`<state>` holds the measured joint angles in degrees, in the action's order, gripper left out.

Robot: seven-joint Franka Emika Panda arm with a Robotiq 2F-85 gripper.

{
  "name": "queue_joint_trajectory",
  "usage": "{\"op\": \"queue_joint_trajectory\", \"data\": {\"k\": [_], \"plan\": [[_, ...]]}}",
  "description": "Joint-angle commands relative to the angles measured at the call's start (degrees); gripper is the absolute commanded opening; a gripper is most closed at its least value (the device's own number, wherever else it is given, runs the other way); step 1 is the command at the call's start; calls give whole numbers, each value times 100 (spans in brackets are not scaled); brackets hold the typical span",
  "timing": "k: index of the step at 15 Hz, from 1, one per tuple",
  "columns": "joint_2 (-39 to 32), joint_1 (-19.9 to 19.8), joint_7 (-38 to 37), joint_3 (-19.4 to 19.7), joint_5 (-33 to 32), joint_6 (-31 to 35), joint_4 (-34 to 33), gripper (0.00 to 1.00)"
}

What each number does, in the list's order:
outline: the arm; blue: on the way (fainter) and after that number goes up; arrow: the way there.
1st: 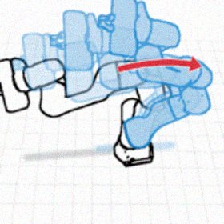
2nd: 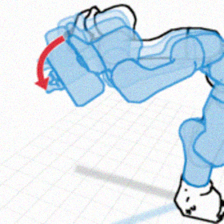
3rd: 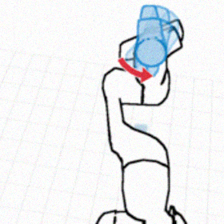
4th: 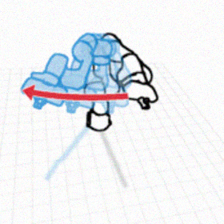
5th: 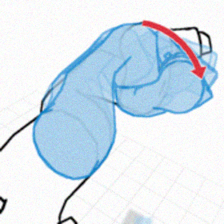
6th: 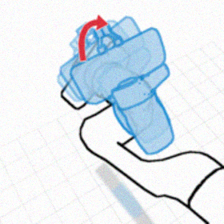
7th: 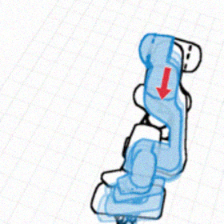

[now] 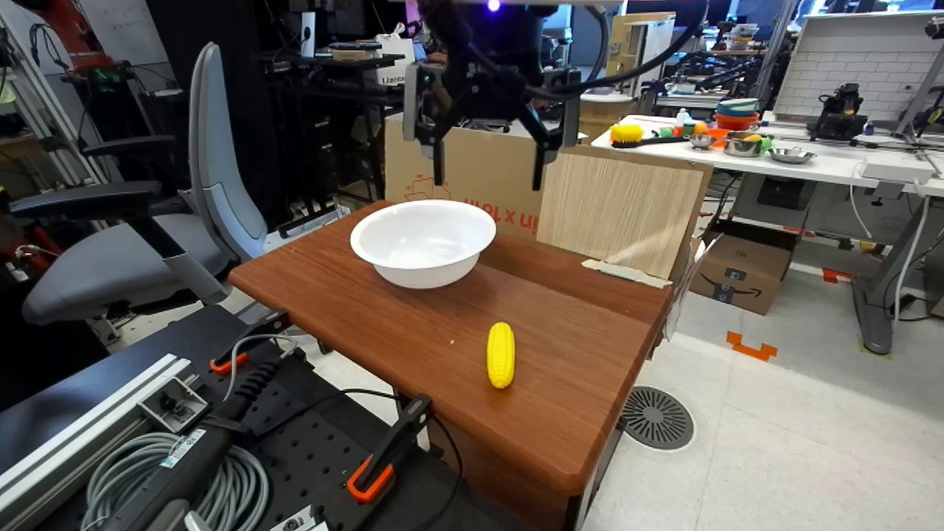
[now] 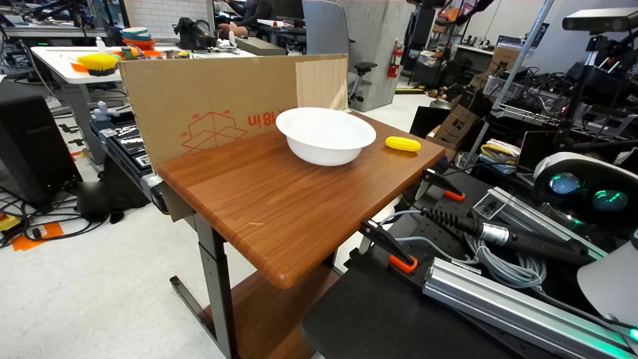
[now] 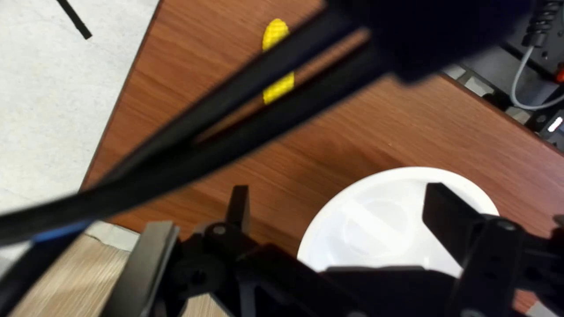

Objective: Put the maize cob inside the white bowl

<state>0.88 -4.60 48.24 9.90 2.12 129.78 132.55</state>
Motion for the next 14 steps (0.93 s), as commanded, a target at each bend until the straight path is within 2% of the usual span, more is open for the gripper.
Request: {"op": "queue_joint_trajectory", "data": {"k": [1,4,5,11,14], "plan": [[192,-95,-445,-86,366,624,591,100],[206,-106,-734,-78,299,1056,902,100],[14,-91,-607,-90,244,736,612,100],[21,-71,-685,-105,220,937,758,100],[-267,-69,-751,-140,92,1364,800,100]]}}
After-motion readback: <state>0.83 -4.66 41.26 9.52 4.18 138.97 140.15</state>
